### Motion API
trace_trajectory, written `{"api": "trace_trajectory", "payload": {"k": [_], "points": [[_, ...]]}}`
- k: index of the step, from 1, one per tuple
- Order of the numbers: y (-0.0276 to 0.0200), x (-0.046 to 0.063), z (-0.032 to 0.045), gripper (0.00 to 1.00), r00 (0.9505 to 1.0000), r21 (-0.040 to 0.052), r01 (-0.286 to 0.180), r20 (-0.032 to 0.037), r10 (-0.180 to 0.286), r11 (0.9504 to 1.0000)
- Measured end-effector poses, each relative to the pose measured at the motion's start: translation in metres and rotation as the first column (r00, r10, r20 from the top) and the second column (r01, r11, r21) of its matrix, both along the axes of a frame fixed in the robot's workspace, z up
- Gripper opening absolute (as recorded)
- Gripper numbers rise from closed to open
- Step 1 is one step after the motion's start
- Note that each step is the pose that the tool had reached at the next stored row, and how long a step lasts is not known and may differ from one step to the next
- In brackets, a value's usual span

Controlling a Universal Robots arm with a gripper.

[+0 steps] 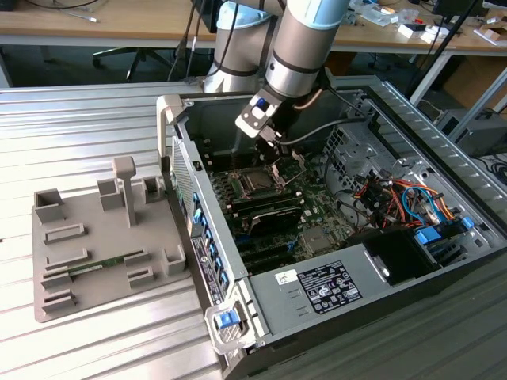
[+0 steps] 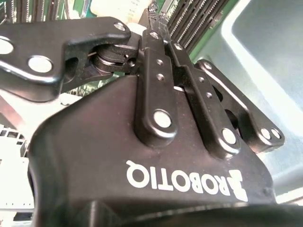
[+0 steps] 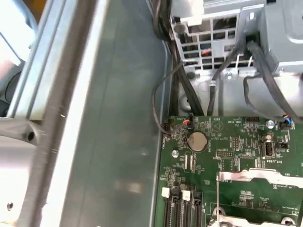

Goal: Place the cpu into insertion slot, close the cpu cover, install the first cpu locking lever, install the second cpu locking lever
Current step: 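Place the cpu into insertion slot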

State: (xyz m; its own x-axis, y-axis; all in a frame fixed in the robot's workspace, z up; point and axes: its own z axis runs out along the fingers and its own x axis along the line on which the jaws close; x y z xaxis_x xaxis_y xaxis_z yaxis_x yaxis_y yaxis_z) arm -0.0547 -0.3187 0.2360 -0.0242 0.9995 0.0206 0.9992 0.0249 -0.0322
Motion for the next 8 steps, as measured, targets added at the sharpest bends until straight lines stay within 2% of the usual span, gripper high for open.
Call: {"api": "trace_trajectory", "payload": {"k": [2, 8], "points": [[-0.0005, -0.0001, 0.0042, 0.10, 1.0000, -0.0001, 0.000, -0.0001, 0.000, 1.0000], [-0.0022, 0.0000, 0.0044, 0.10, 1.0000, 0.0007, 0.000, -0.0001, 0.000, 1.0000]]}}
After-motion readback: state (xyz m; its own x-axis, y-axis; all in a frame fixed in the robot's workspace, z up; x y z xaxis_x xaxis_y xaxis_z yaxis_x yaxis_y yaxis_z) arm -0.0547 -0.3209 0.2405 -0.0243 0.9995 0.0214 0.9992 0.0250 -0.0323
